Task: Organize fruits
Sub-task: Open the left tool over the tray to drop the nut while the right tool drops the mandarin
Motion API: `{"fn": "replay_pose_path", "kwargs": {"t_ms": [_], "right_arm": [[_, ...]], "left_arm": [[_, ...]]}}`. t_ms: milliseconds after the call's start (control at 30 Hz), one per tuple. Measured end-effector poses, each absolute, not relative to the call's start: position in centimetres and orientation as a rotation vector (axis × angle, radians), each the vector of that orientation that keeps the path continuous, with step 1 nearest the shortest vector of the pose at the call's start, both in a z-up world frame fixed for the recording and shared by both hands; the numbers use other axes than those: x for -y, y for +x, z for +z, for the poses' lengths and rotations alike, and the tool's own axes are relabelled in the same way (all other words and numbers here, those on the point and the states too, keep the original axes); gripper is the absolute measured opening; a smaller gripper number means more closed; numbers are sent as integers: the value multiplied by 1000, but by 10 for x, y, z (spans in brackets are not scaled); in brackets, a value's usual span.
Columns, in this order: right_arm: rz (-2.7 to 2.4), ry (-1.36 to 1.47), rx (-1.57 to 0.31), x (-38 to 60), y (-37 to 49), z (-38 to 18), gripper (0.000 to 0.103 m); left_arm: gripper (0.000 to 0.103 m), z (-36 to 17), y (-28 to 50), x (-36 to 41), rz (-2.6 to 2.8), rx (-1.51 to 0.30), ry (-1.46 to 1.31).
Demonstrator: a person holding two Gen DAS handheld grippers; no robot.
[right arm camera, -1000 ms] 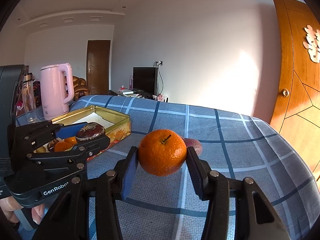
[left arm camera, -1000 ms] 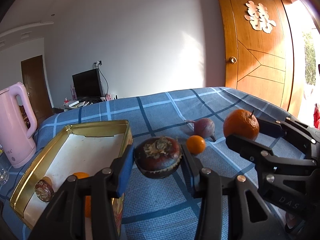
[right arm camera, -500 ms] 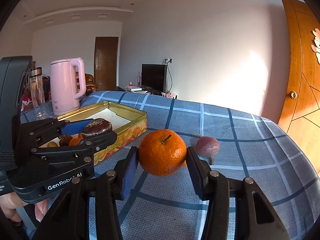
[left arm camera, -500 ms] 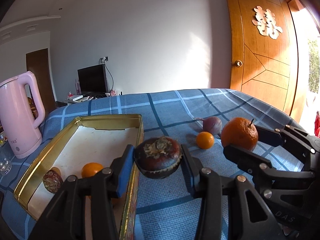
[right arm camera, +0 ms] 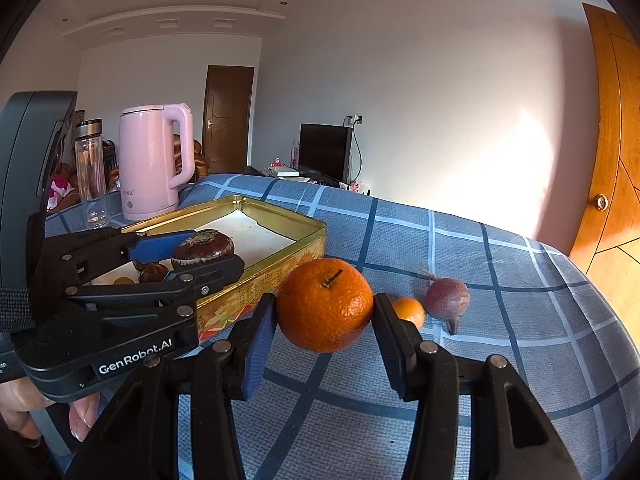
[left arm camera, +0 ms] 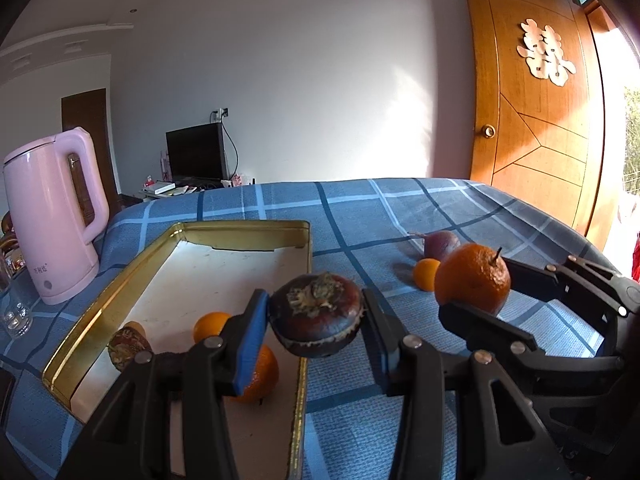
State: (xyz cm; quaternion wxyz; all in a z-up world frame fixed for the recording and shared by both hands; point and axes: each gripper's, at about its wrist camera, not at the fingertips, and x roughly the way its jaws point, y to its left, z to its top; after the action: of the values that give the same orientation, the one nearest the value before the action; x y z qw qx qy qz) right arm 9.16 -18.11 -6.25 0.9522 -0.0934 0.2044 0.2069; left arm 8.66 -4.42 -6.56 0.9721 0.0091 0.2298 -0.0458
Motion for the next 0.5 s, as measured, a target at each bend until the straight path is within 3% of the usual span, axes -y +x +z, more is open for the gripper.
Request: {"fn": "replay_pose_path", "kwargs": {"t_ms": [500], "right_arm": [[479, -218, -423, 149, 90, -64, 50]], "left_arm": [[47, -67, 83, 4, -26, -485, -19]]}}
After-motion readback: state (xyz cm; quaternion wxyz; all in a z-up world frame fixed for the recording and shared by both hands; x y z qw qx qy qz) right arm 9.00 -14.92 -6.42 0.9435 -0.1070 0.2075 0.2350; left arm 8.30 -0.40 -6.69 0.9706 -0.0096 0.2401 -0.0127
